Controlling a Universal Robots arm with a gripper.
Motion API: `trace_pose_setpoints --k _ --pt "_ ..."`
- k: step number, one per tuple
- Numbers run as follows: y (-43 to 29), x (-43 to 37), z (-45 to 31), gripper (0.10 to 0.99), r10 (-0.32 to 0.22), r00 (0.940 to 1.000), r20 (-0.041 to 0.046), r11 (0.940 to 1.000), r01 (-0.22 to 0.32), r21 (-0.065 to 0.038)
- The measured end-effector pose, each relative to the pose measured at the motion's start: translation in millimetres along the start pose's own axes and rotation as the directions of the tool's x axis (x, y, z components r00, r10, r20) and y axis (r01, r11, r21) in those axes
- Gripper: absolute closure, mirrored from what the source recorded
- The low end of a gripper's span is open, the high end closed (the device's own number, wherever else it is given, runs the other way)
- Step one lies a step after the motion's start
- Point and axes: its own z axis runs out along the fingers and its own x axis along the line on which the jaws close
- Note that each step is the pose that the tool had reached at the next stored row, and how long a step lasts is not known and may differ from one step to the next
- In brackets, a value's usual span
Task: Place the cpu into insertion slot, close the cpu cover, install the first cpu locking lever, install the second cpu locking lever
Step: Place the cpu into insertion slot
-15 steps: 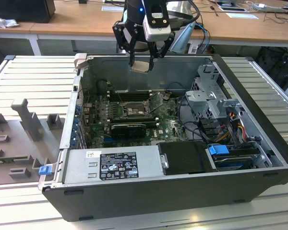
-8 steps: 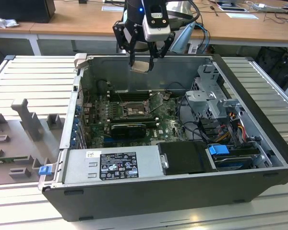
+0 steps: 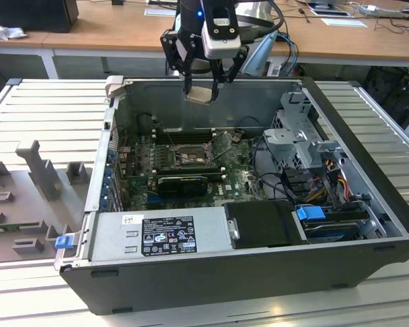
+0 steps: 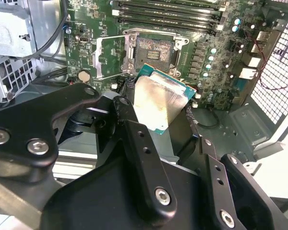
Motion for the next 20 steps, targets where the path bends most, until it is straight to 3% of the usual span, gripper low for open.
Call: trace_pose_setpoints --k 5,13,17,20 --pt "0.0 0.0 0.1 0.557 0.021 0.9998 0.002 0.9998 -0.021 0.0" --pt "-0.1 -0.1 1.5 0.557 0.099 0.995 0.0095 0.9951 -0.099 -0.001" --pt "-0.2 -0.1 2.2 0.557 0.145 0.9894 0.0135 0.9895 -0.145 -0.002" --pt "-0.3 -0.1 3.3 0.557 0.206 0.9784 0.0187 0.9786 -0.206 -0.005"
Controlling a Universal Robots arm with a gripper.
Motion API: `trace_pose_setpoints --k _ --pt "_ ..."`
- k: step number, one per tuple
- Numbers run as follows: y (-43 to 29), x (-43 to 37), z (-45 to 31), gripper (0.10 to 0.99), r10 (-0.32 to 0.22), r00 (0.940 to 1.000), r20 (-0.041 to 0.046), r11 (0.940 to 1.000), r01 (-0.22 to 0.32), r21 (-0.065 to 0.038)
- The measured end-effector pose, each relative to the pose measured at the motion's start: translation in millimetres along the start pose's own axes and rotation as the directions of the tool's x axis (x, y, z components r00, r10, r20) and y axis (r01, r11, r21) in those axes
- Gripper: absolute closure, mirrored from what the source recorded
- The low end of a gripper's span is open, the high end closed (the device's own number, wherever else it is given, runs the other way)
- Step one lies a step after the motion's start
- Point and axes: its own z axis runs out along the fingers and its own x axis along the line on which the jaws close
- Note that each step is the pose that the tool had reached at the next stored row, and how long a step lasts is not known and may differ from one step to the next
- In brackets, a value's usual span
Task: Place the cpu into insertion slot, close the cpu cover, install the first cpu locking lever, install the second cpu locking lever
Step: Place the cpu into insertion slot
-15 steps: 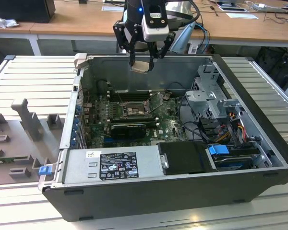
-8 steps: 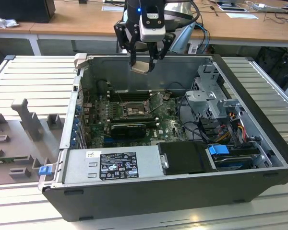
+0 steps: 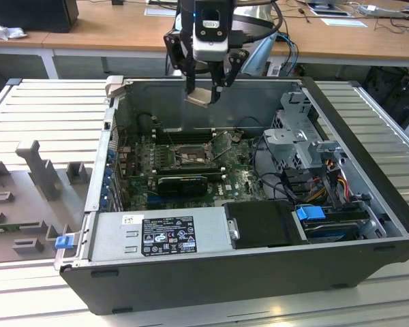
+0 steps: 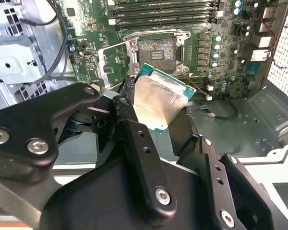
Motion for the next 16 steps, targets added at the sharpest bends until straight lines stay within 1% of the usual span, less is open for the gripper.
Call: trace_pose_setpoints --k 3,16 --pt "-0.2 0.0 1.9 0.557 0.014 0.9999 0.0012 0.9999 -0.014 0.0" --pt "-0.7 -0.2 7.0 0.557 0.016 0.9999 0.0017 0.9999 -0.016 0.0"
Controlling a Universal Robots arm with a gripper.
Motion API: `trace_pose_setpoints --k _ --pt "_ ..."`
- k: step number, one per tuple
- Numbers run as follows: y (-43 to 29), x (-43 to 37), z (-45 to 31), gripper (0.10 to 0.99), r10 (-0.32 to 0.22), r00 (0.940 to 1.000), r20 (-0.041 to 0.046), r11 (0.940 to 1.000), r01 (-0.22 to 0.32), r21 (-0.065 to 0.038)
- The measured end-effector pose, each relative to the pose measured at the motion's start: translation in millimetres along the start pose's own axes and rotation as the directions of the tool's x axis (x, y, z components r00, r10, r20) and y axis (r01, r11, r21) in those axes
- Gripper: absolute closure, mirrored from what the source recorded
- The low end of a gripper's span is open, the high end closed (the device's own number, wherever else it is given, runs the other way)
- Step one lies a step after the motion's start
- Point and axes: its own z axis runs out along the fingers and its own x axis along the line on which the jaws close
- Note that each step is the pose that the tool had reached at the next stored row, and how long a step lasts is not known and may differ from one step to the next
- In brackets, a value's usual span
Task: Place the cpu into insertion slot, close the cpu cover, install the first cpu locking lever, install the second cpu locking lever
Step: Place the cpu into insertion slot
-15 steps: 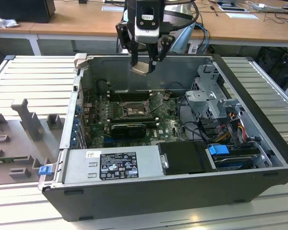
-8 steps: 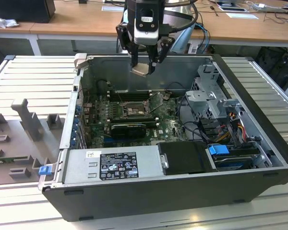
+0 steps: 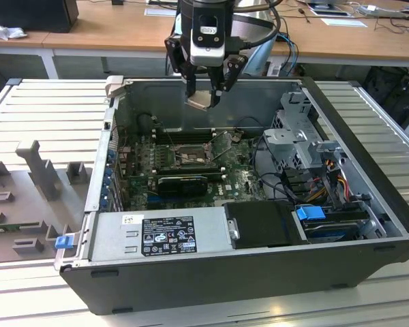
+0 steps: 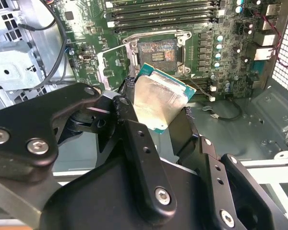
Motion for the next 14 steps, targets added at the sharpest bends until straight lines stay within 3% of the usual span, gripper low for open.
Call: trace_pose_setpoints --k 14 --pt "-0.1 0.0 0.9 0.557 0.042 0.9991 0.0036 0.9991 -0.042 -0.001"
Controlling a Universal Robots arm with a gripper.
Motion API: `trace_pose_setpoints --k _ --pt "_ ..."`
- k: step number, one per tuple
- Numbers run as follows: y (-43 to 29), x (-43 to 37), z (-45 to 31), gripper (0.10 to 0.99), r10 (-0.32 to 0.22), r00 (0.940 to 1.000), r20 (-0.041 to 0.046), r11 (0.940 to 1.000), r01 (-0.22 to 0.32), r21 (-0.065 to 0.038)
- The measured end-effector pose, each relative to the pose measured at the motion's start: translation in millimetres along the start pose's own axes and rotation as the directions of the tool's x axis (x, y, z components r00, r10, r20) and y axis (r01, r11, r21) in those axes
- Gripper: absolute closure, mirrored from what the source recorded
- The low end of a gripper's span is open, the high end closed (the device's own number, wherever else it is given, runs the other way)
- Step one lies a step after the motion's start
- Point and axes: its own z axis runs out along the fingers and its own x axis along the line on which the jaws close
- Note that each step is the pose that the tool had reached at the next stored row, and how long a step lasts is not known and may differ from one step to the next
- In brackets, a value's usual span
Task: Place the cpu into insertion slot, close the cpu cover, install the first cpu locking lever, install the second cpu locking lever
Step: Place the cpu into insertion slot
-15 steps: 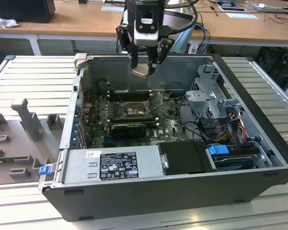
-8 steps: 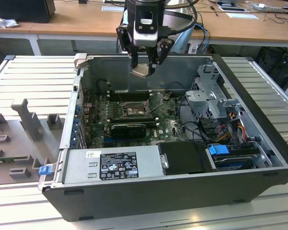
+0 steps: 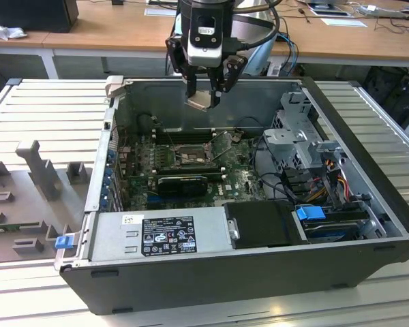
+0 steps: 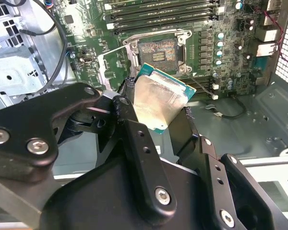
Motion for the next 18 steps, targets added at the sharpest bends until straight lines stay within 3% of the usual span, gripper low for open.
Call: trace_pose_setpoints --k 18 --pt "-0.1 0.0 1.3 0.557 0.041 0.9992 0.0036 0.9992 -0.041 -0.001"
